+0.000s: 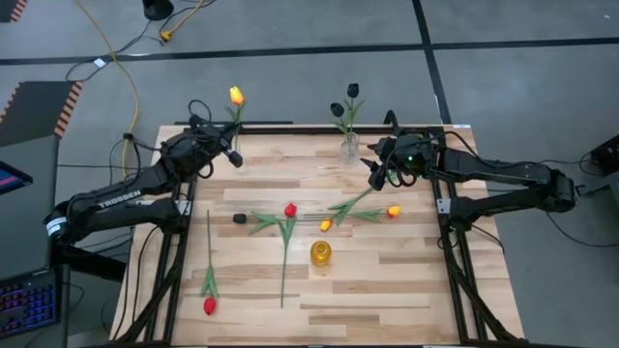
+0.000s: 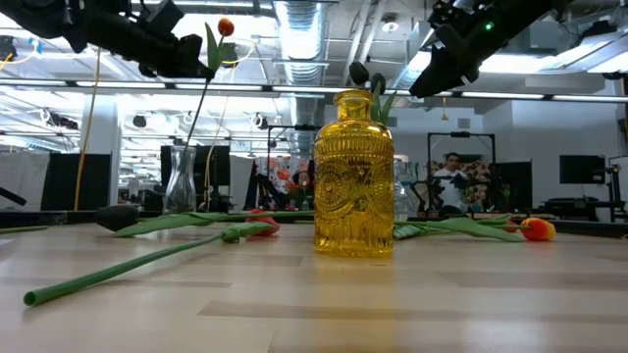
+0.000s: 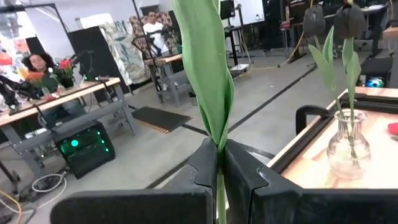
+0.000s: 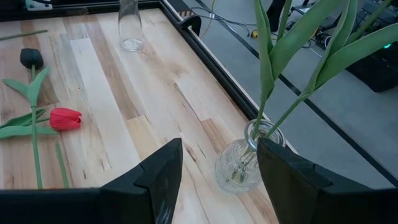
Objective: Sort flowers into vase by color
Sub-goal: Put the left yellow flower into the left transparent vase, then put the right yellow flower into the left transparent vase
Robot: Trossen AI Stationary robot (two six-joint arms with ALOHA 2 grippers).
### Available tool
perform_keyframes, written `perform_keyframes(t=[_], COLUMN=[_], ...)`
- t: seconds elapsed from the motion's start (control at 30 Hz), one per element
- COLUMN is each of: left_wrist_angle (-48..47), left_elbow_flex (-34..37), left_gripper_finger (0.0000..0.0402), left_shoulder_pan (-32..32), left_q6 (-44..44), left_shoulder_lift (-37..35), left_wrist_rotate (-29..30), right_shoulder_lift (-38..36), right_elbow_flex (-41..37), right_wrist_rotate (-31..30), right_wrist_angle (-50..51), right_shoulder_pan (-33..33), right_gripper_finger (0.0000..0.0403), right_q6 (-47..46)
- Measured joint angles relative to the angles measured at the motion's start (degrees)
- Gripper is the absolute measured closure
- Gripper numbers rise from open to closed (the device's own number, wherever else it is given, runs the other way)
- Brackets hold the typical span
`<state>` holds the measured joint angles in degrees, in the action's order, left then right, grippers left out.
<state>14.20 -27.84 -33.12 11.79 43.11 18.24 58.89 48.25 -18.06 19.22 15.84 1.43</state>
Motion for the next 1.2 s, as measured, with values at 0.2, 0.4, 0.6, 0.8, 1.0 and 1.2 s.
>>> perform_keyframes(t=[0.2, 0.4, 0.6, 0.8, 1.0, 1.2], left_wrist_angle=[-1.49, -2.46, -2.53, -3.34, -3.4, -3.72], left_elbow_flex=[1.98, 2.21, 2.21, 2.24, 2.24, 2.24], left_gripper_finger=[0.0401, 0.0401, 0.0366, 0.0289, 0.0223, 0.019], left_shoulder_pan=[0.0, 0.02, 0.02, 0.02, 0.02, 0.03], left_q6=[-1.0, -2.09, -4.06, -4.36, -4.35, -4.35], left_shoulder_lift=[0.0, 0.0, 0.0, 0.0, -0.04, -0.75], left_wrist_rotate=[0.48, 2.42, 5.64, 5.64, 5.66, 5.68], right_shoulder_lift=[0.0, 0.0, 0.0, 0.0, 0.0, 0.0], right_elbow_flex=[-0.02, 0.0, -0.01, -0.02, 0.0, 0.0], right_wrist_rotate=[0.0, 0.0, 0.0, 0.0, 0.0, 0.0], right_wrist_angle=[0.0, -0.02, -0.01, -0.02, 0.0, 0.04], right_shoulder_pan=[0.0, 0.0, 0.0, 0.0, 0.0, -0.01], right_gripper_finger=[0.0168, 0.0168, 0.0168, 0.0168, 0.0168, 0.0168], right_q6=[0.0, 0.0, 0.0, -0.02, -0.02, -2.48])
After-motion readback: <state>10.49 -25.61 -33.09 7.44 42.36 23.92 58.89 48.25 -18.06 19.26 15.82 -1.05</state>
